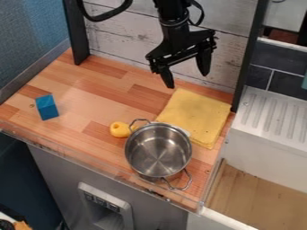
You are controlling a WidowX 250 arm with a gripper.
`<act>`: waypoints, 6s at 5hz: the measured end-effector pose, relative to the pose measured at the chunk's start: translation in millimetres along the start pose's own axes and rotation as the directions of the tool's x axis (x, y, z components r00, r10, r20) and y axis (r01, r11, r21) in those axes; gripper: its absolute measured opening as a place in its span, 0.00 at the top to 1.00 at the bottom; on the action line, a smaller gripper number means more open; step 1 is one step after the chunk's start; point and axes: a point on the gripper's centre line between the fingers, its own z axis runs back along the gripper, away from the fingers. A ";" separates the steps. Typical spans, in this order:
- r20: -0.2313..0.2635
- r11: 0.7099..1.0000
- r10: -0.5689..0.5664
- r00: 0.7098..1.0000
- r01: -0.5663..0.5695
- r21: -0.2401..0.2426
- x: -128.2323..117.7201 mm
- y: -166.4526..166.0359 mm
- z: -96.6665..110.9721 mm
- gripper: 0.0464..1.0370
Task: Moved the yellow knife to the top left of the table
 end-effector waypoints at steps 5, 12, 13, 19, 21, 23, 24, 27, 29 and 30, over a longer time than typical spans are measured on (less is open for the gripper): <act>0.249 0.848 0.485 0.838 -0.521 0.098 6.7 77.4 9.8 0.04; 0.338 0.539 0.723 0.602 -0.798 0.269 -14.5 139.7 -46.0 0.08; 0.307 0.527 0.750 0.587 -0.809 0.260 -15.3 135.1 -50.4 0.37; 0.482 0.529 0.687 0.544 -0.829 0.181 52.1 186.5 -4.0 0.55; 0.506 0.588 0.609 0.611 -0.776 0.228 83.2 232.9 30.5 0.55; 0.405 0.694 0.556 0.726 -0.674 0.254 96.4 288.6 48.1 0.55; 0.394 0.707 0.523 0.756 -0.643 0.294 98.5 312.0 54.5 0.55; 0.425 0.702 0.333 0.842 -0.523 0.484 98.0 332.8 45.6 0.55; 0.424 0.667 0.335 0.841 -0.530 0.524 98.2 328.9 29.2 0.55; 0.435 0.651 0.344 0.832 -0.545 0.529 104.7 321.7 22.8 0.55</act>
